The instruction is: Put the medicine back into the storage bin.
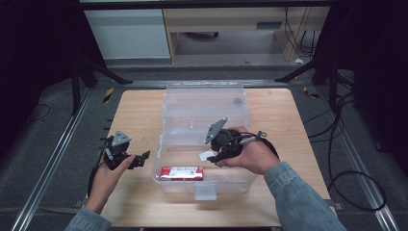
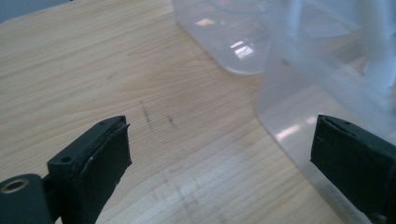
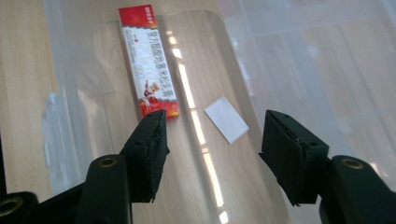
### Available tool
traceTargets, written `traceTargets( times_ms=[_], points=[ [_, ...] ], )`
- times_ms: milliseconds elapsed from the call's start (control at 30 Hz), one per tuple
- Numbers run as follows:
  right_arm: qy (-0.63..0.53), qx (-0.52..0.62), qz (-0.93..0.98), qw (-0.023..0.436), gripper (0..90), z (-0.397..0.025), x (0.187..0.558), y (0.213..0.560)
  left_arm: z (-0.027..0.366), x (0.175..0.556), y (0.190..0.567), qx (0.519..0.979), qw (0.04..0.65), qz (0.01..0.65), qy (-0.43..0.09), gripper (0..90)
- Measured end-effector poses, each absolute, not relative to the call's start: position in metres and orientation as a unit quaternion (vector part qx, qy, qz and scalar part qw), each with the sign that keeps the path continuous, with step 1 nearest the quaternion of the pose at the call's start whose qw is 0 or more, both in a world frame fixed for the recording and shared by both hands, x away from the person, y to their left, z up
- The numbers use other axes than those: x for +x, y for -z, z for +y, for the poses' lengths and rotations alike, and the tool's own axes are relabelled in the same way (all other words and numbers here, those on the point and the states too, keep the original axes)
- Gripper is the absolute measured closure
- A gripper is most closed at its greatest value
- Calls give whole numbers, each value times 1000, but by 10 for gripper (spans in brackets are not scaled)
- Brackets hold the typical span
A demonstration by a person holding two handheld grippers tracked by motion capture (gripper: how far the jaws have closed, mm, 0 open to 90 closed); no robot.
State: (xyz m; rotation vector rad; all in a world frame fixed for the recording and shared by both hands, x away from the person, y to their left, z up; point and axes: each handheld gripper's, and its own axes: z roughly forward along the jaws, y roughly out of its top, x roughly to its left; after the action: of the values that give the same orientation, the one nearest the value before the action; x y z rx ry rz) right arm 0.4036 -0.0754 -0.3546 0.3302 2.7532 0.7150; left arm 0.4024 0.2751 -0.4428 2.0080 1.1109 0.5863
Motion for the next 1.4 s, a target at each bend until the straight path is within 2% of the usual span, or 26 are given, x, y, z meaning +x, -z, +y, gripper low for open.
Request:
traceTargets(
  times_ms=[167,667,1033,1300,1400],
  points=[
    [-249,136,945,163,391,-97,407,345,264,399,426,805,382,400,-217,38],
    [-240,183,936,183,365,-128,437,317,265,385,381,819,380,361,-232,79],
    [-220,200,933,202,474,-142,467,307,239,373,365,847,375,308,-216,83],
    [-210,193,935,208,478,-140,480,300,220,367,367,864,377,262,-208,87],
    [-211,187,937,207,477,-138,483,300,216,362,366,866,374,266,-199,93]
  ],
)
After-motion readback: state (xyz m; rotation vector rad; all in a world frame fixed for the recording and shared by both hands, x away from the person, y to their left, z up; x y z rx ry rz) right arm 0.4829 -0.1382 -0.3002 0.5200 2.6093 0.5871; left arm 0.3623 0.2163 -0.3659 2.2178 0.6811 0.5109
